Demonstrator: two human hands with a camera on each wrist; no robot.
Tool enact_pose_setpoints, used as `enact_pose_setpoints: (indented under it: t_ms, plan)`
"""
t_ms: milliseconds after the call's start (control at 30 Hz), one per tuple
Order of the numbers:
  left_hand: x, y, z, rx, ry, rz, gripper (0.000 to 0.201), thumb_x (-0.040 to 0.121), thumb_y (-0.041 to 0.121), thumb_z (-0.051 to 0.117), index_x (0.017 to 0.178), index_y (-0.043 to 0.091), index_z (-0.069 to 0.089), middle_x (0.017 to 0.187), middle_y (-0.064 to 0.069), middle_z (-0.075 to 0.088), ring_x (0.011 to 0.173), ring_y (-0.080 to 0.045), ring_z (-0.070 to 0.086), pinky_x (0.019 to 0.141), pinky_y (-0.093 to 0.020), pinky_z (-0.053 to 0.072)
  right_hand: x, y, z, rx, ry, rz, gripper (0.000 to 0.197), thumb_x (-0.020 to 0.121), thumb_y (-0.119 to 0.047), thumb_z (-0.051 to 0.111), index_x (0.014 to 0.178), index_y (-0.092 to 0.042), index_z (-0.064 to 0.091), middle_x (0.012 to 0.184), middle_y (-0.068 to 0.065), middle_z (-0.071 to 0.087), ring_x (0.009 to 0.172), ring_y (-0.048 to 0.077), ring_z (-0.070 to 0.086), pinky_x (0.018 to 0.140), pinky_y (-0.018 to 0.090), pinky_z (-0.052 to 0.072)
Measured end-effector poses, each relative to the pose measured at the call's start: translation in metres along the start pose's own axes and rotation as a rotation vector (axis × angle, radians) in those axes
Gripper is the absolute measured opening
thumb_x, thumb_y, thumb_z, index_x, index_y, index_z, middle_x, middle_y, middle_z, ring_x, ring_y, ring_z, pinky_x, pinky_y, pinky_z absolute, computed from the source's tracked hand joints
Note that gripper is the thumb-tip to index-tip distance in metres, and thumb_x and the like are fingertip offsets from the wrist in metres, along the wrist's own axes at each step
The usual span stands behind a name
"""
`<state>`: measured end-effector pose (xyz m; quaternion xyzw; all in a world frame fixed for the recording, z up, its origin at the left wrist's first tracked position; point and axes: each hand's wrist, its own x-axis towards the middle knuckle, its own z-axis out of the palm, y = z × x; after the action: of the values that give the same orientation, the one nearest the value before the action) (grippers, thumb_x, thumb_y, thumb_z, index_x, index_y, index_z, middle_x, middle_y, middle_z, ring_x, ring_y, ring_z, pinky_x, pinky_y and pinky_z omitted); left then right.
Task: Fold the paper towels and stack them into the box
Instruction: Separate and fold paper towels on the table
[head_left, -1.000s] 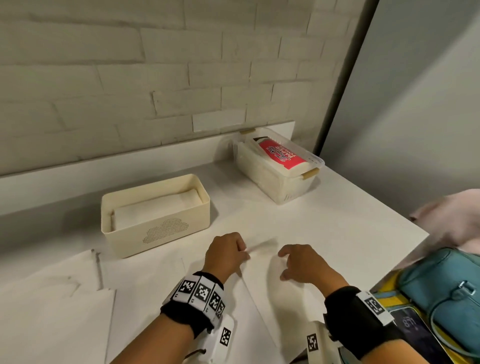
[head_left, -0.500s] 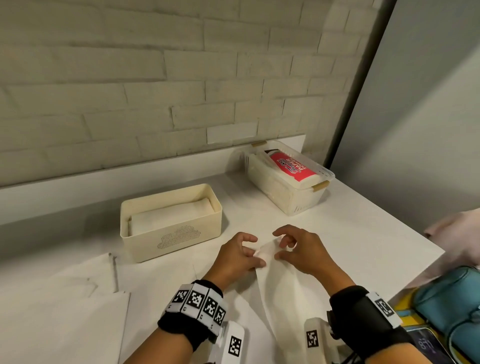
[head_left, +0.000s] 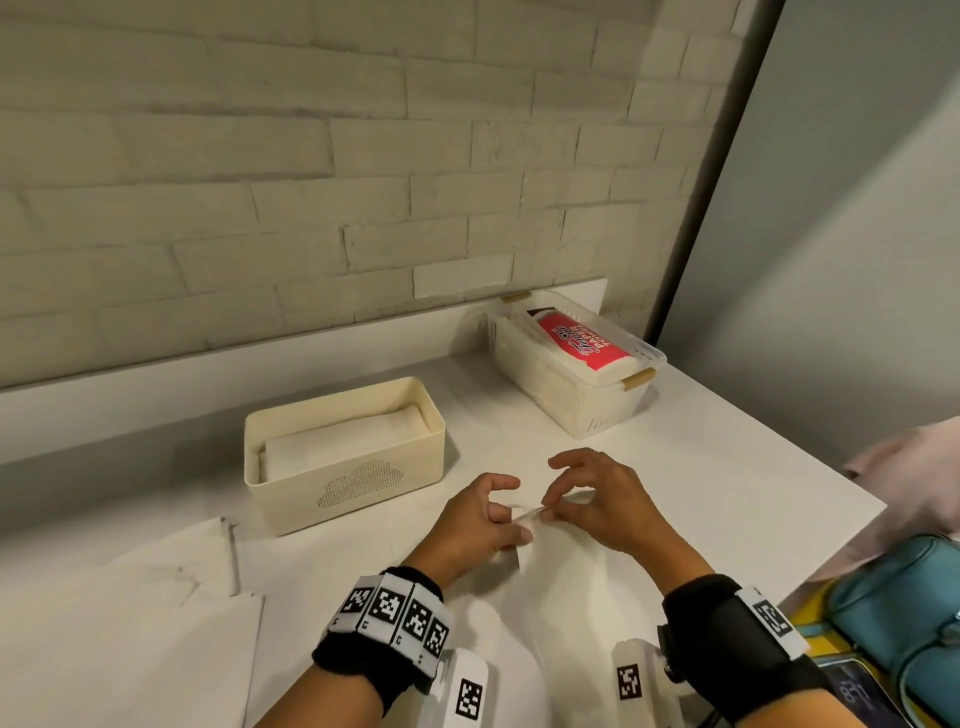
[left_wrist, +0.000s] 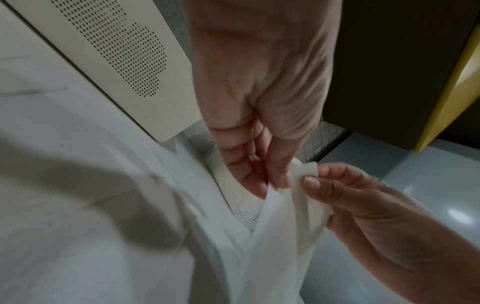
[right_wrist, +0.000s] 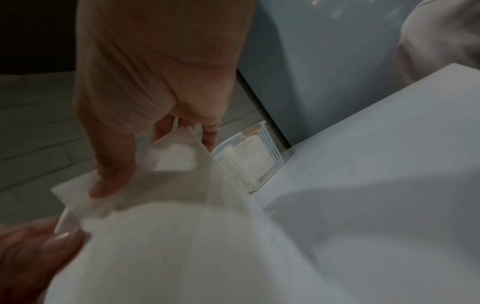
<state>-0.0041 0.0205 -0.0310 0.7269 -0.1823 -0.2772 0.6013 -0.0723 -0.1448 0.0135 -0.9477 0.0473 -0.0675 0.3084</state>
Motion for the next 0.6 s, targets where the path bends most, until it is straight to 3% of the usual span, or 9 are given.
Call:
enact_pose_setpoints:
  t_ms: [67, 133, 200, 267, 400, 600]
  plan:
    - [0.0, 0.0, -0.002, -0.035, 0.01, 0.0, 0.043, 0.08, -0.001, 0.067, 0.114, 0.02, 0.05, 0.07, -0.003, 0.06, 0.069, -0.017, 0.059, 0.078, -0.031, 0.053, -0.002, 0.0, -0.003, 0.033, 0.019, 0.004, 0.029, 0.071, -0.02, 0.079, 0.061, -0.041, 0.061, 0.106, -0.013, 0.059, 0.103, 0.005, 0.05, 0.083, 0.007, 0.036]
    - [0.0, 0.0, -0.004, -0.083, 0.03, -0.013, 0.035, 0.084, 0.001, 0.064, 0.113, 0.016, 0.052, 0.071, -0.004, 0.059, 0.067, -0.015, 0.06, 0.07, -0.025, 0.055, -0.006, 0.0, -0.009, 0.074, -0.011, 0.035, 0.026, 0.069, -0.021, 0.08, 0.06, -0.039, 0.063, 0.103, -0.017, 0.058, 0.102, 0.005, 0.05, 0.084, 0.009, 0.038]
    - [0.001, 0.002, -0.006, -0.117, 0.058, -0.017, 0.026, 0.087, 0.002, 0.061, 0.11, 0.014, 0.054, 0.072, -0.004, 0.06, 0.064, -0.013, 0.059, 0.065, -0.021, 0.053, -0.009, 0.001, -0.017, 0.101, -0.08, 0.063, 0.026, 0.068, -0.022, 0.081, 0.059, -0.04, 0.065, 0.106, -0.022, 0.055, 0.108, 0.005, 0.048, 0.09, 0.015, 0.037]
    - [0.001, 0.005, -0.007, -0.134, 0.085, -0.007, 0.019, 0.089, 0.005, 0.06, 0.106, 0.014, 0.056, 0.075, -0.004, 0.063, 0.066, -0.014, 0.06, 0.067, -0.023, 0.053, -0.012, -0.001, -0.028, 0.131, -0.166, 0.088, 0.021, 0.068, -0.023, 0.081, 0.06, -0.037, 0.068, 0.113, -0.025, 0.053, 0.114, 0.003, 0.044, 0.097, 0.022, 0.034]
    - [0.004, 0.015, -0.002, -0.143, 0.088, 0.043, 0.016, 0.089, 0.006, 0.06, 0.102, 0.016, 0.057, 0.077, -0.004, 0.065, 0.067, -0.014, 0.061, 0.066, -0.023, 0.053, -0.006, -0.009, -0.037, 0.173, -0.233, 0.131, 0.014, 0.071, -0.023, 0.079, 0.064, -0.03, 0.069, 0.122, -0.022, 0.05, 0.116, 0.004, 0.041, 0.101, 0.025, 0.03]
    - [0.003, 0.035, 0.008, -0.086, 0.016, 0.143, 0.021, 0.089, 0.007, 0.059, 0.096, 0.027, 0.056, 0.082, -0.011, 0.067, 0.078, -0.023, 0.058, 0.086, -0.04, 0.051, 0.016, -0.015, -0.03, 0.278, -0.073, 0.171, 0.009, 0.072, -0.022, 0.079, 0.068, -0.022, 0.07, 0.114, -0.01, 0.062, 0.108, 0.012, 0.053, 0.096, 0.028, 0.038]
